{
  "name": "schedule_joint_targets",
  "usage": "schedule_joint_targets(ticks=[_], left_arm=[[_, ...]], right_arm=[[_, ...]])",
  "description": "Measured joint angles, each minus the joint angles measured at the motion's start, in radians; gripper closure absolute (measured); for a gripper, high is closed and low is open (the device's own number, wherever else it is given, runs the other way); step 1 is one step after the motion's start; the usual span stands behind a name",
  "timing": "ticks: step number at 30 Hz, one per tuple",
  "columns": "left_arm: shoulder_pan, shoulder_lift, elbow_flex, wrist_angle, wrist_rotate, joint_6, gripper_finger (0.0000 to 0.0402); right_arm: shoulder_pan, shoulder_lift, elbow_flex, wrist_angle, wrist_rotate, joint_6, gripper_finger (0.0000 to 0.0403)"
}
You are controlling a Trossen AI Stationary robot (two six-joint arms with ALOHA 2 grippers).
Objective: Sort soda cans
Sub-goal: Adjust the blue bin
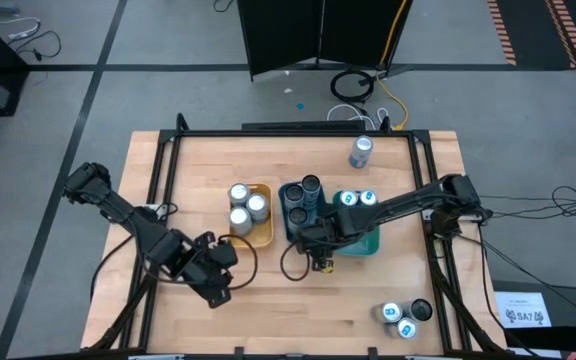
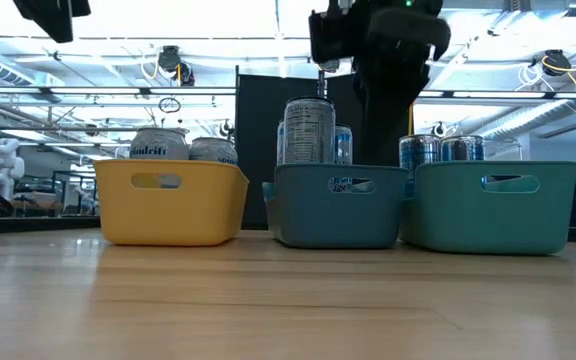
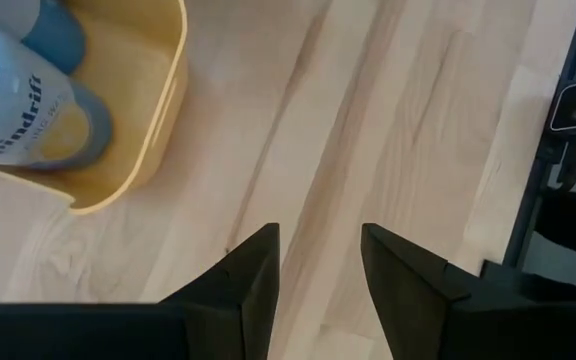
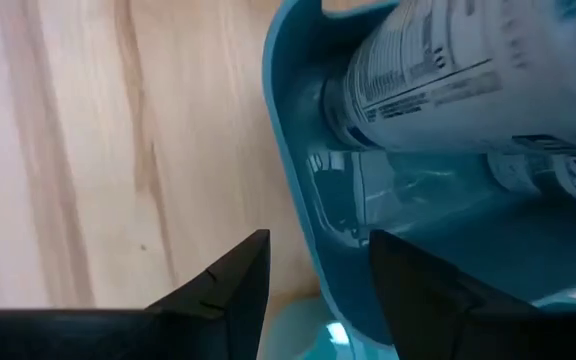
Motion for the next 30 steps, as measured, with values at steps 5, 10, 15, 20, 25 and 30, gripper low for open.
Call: schedule_joint_targets(ticks=[5, 10, 15, 20, 25, 30], left_arm=[[-0.015, 0.000, 0.000, -0.013, -0.012, -0.008, 0.0249], [-0.024, -0.002, 0.000, -0.041, -0.014, -0.025, 0.0249], [-0.024, -0.002, 0.000, -0.050, -0.014, -0.025, 0.0249], [-0.024, -0.007, 0.000, -0.053, -0.014, -0.025, 0.0249], [-0.024, -0.008, 0.000, -0.053, -0.016, -0.025, 0.0249], [-0.024, -0.008, 0.000, -0.053, -0.017, -0.025, 0.0249]], right_arm=[[-0.013, 0.036, 0.000, 0.004, -0.009, 0.000, 0.0239], [-0.016, 0.067, 0.000, 0.019, -0.024, -0.003, 0.0248], [-0.017, 0.076, 0.000, 0.062, -0.024, 0.003, 0.0291], [-0.020, 0.076, 0.000, 0.089, -0.027, 0.003, 0.0340], [-0.024, 0.076, 0.000, 0.133, -0.028, 0.003, 0.0375], [-0.024, 0.076, 0.000, 0.164, -0.028, 0.001, 0.0398]])
